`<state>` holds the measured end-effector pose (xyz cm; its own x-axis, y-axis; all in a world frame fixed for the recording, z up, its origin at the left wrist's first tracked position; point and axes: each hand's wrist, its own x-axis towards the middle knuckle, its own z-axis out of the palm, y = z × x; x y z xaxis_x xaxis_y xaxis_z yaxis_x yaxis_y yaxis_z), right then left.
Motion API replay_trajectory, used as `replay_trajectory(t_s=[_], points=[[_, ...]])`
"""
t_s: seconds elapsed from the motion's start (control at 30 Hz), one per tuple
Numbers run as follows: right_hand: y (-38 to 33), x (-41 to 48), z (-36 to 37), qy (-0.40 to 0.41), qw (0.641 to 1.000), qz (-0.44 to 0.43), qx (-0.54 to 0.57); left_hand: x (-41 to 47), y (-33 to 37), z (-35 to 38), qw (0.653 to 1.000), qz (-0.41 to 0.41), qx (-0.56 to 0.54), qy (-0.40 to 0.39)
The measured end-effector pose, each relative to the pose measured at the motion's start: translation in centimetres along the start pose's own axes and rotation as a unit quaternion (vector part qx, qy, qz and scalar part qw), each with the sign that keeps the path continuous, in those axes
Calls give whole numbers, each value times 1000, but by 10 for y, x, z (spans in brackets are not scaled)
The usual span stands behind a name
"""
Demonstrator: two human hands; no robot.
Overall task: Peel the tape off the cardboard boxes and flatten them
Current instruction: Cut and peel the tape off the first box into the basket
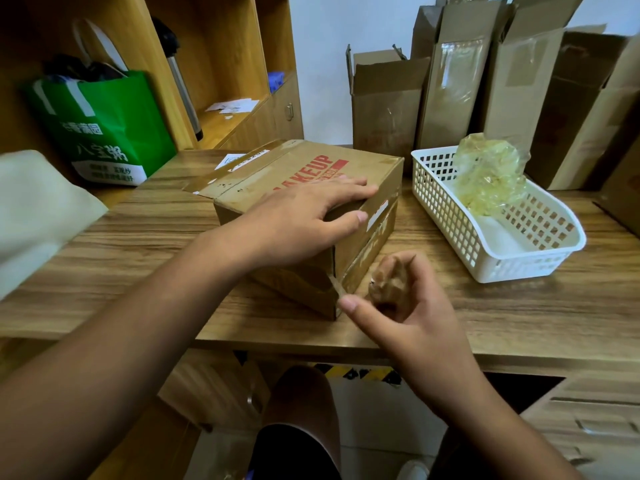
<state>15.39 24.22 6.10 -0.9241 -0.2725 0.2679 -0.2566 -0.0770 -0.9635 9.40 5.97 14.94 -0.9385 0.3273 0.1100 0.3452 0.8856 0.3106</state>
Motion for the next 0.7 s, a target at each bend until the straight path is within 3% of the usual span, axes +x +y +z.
replay_trajectory(t_s=[0.13, 0.2, 0.37, 0.7], points=[[9, 4, 15, 12, 973, -74, -220, 1, 0, 2, 1000, -1, -2, 11], [7, 4, 22, 26, 956, -101, -275, 2, 1, 2, 1000, -3, -1, 10], [3, -2, 23, 49, 953, -128, -271, 2, 1, 2, 1000, -2, 2, 7], [-5, -11, 29, -23, 975, -98, -200, 3, 0, 4, 1000, -8, 1, 4]])
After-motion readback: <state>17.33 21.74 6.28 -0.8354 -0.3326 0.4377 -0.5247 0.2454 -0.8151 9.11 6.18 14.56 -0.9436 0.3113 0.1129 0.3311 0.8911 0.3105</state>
